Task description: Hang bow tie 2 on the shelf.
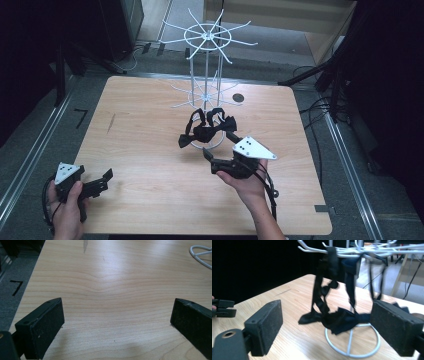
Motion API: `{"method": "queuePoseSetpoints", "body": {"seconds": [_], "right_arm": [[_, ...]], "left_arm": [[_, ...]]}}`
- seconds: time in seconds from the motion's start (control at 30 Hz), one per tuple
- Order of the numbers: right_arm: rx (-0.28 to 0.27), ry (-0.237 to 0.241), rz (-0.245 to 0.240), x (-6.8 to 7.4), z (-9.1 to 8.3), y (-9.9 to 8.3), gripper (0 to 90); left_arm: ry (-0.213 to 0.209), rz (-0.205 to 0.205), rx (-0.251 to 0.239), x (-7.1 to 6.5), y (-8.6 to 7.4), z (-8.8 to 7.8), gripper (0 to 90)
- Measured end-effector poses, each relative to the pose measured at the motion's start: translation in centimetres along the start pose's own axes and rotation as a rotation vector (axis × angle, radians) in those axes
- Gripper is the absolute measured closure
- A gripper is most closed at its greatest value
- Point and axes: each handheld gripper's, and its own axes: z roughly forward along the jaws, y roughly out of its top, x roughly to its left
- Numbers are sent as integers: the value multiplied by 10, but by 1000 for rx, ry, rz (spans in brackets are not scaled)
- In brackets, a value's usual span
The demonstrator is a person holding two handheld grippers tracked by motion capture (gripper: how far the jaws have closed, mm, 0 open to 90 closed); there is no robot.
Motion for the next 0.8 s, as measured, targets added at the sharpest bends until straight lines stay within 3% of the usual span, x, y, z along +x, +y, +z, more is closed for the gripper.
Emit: {"method": "queuePoseSetpoints", "body": {"seconds": [0.43,0.8], "right_arm": [[10,-26,63,-25,-29,-23,36],[30,-92,125,-52,-58,-46,8]], "left_arm": [[9,13,-6,-2,0,0,0],[21,21,-3,-3,0,0,0]]}}
